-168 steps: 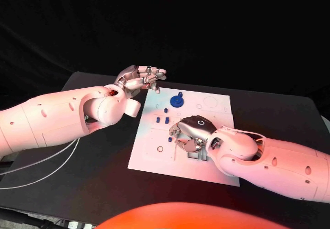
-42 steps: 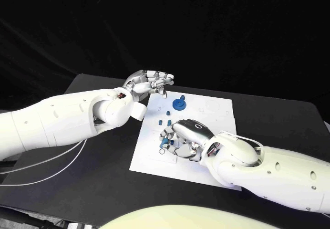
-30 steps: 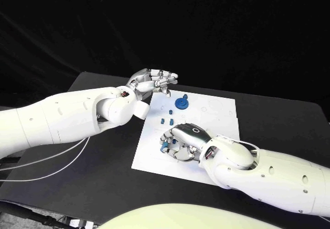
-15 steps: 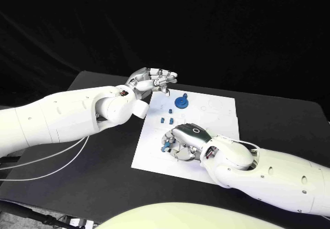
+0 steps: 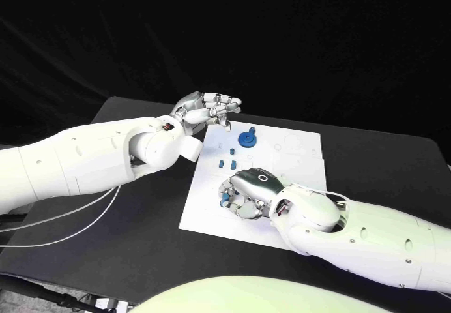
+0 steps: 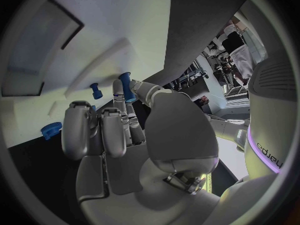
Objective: Assemble the parts on the task board
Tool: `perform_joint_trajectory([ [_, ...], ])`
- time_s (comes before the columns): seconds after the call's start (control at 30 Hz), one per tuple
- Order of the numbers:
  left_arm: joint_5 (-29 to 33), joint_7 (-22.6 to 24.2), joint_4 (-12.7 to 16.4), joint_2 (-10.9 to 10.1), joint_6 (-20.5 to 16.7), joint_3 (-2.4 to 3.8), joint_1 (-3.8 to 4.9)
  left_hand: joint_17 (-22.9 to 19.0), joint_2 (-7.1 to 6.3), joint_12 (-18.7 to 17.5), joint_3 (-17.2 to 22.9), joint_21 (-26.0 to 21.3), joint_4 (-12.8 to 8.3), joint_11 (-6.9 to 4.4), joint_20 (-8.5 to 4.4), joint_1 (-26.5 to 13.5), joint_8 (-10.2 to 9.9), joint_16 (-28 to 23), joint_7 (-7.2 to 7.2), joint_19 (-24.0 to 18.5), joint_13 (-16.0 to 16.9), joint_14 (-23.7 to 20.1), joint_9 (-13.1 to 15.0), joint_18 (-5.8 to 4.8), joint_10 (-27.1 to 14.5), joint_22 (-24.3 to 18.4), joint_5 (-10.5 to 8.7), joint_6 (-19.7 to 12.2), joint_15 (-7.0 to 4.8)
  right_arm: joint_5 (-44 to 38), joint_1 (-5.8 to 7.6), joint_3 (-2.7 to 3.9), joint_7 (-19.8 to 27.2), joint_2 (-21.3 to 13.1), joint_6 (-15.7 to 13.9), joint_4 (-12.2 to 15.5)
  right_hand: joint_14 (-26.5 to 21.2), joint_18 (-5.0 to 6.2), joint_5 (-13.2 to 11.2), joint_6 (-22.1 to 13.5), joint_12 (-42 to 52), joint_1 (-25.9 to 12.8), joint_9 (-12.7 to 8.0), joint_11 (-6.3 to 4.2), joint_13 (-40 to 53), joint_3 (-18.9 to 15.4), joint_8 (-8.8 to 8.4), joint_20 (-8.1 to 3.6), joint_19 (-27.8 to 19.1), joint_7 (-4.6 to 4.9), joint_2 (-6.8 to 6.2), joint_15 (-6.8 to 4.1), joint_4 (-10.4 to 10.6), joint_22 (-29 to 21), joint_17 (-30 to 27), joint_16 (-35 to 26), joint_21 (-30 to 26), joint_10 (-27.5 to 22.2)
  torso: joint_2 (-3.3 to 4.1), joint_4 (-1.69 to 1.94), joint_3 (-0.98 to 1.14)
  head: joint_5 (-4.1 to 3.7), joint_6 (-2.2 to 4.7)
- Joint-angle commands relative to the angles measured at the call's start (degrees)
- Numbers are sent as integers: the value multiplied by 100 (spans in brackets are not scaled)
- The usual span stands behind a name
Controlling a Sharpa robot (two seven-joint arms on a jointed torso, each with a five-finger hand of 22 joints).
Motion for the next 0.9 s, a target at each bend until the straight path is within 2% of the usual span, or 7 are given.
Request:
perform_joint_trajectory([
  [0.03,-5,42,14,10,96,4,2,-6,18,20,0,-40,-24,1,16,-23,22,12,5,-3,7,-36,-6,35,-30,-5,-30,-29,-10,-175,-27,-13,-117,30,199,-19,249,-78,-25,-2,20,9,7,16,7,1,26,14,8,2,-28,12,-20,1,-4,27,15,37,-5,12,6,-7,-8],
  [0.23,-5,39,9,8,94,4,2,-6,18,20,0,-40,-24,1,16,-23,22,12,5,-3,7,-36,-6,35,-30,-5,-30,-29,-10,-189,-33,-14,-124,58,241,-25,249,-76,-44,-2,25,-14,6,17,17,-19,19,15,6,4,-59,11,-16,-3,-9,28,10,37,-7,-13,-3,-7,7],
  [0.37,-5,38,11,8,95,4,2,-6,18,20,0,-40,-24,1,16,-23,22,12,5,-3,7,-36,-6,35,-30,-5,-30,-29,-10,-165,-34,-15,-144,56,285,-30,248,-75,-64,-74,25,-71,-17,32,30,-53,-36,22,3,29,-121,22,6,-4,-7,35,5,11,-6,-6,2,-19,10],
  [0.53,-5,36,11,-1,87,3,2,-6,18,20,0,-40,-24,1,16,-23,22,12,5,-3,7,-36,-6,35,-30,-5,-30,-29,-10,-103,-35,-15,-204,34,199,-23,239,-67,-83,-310,45,-150,-93,56,60,-84,-211,39,-14,65,-199,44,50,-34,-36,28,-30,-14,-8,-3,2,-32,11],
  [0.7,-6,33,10,-12,82,3,2,-9,26,31,3,-43,-29,-1,17,-26,28,16,3,-2,7,-40,-7,35,-37,-6,-27,-34,-9,-67,-35,-16,-244,-15,32,28,228,-57,-105,-775,78,-254,-225,24,103,-190,-511,38,-28,52,-376,24,104,-52,-64,21,-60,-52,-5,2,0,-52,19],
  [0.77,-6,33,10,-16,82,3,2,-9,26,31,3,-43,-29,-1,17,-26,28,16,3,-2,7,-40,-7,35,-37,-6,-27,-34,-9,-50,-38,-15,-226,-38,-48,52,224,-54,-120,-970,104,-293,-274,-19,133,-269,-624,9,-31,19,-434,-10,142,-55,-80,17,-70,-64,-4,6,0,-58,17],
  [0.9,-6,33,6,-21,81,3,2,-9,26,31,3,-43,-29,-1,17,-26,28,16,3,-2,7,-40,-7,35,-37,-6,-27,-34,-9,-6,-44,-15,-174,-89,-205,102,226,-55,-146,-1137,143,-314,-311,-43,168,-351,-704,-14,-28,-17,-481,-33,171,-52,-81,20,-75,-65,-5,-2,-1,-51,16],
])
